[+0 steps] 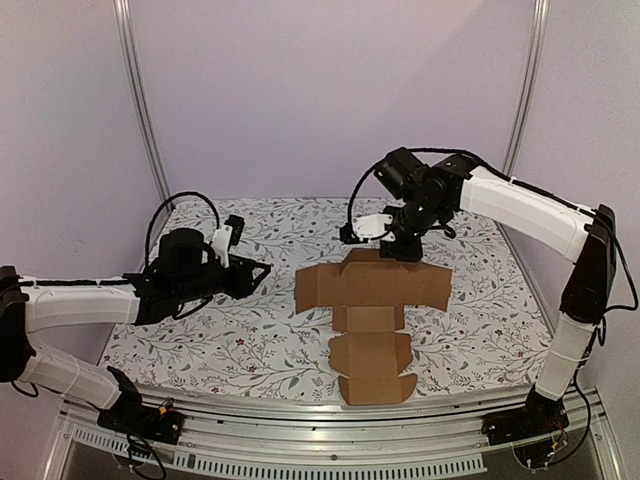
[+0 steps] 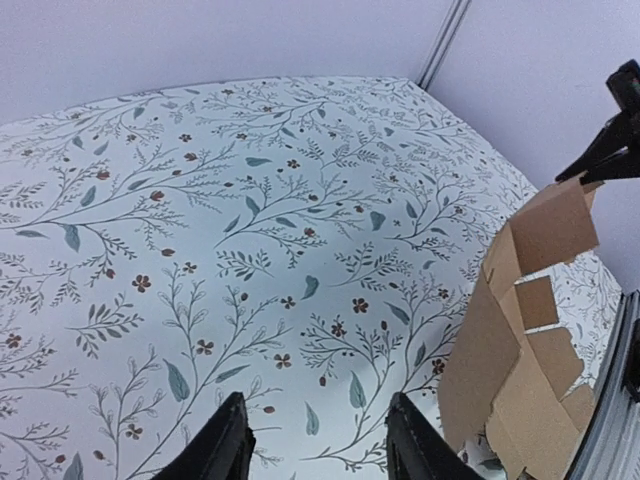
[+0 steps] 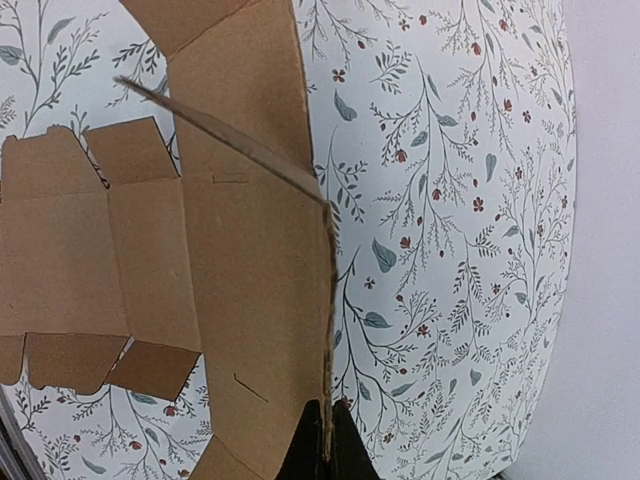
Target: Fold the paper box
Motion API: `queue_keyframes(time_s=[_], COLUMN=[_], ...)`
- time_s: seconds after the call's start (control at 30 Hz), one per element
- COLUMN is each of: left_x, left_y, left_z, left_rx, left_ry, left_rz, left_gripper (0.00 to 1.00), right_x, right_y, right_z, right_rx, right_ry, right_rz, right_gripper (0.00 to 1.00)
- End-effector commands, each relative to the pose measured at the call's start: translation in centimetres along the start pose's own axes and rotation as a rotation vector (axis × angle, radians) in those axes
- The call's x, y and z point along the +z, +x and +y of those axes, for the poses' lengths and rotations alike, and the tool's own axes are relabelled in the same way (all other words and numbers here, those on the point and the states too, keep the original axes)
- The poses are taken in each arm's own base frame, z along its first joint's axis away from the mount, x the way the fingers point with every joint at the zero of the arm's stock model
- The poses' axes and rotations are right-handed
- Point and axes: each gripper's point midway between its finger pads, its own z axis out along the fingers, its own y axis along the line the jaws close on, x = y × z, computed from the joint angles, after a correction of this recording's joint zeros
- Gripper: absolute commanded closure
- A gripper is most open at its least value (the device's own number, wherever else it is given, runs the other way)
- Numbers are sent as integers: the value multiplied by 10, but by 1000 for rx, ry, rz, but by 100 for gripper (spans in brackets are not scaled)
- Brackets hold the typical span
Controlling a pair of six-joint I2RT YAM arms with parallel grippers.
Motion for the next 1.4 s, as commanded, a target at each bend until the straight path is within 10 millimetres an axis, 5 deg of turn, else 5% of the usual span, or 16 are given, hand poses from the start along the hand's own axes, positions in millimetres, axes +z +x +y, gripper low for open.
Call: queue_keyframes(time_s=[0.0,0.3,0.53,0.8,1.03,1.37], left_x=[19,74,97,94,86,80], left_y=[20,43,41,61,81,80], left_z=[17,-51,-71,-73,-90,-115], left_rx=[-29,86,111,81,60,43], left_ry=[-25,260,288,306,393,458], left_rz=[30,132,129,138,147,67], left_gripper=[58,58,56,53,49,40], right_x=[-8,1,14,29,21,25], right_y=[-11,-36,-40,-33,-29,-18], right_z=[-9,-17,-14,-2,1,15], right_rx=[-125,-239,-241,-232,-162,-152], right_ry=[145,274,307,380,430,429], right_rz=[-7,-132,-134,-99,-99,-69], right_gripper=[100,100,100,100,100,100])
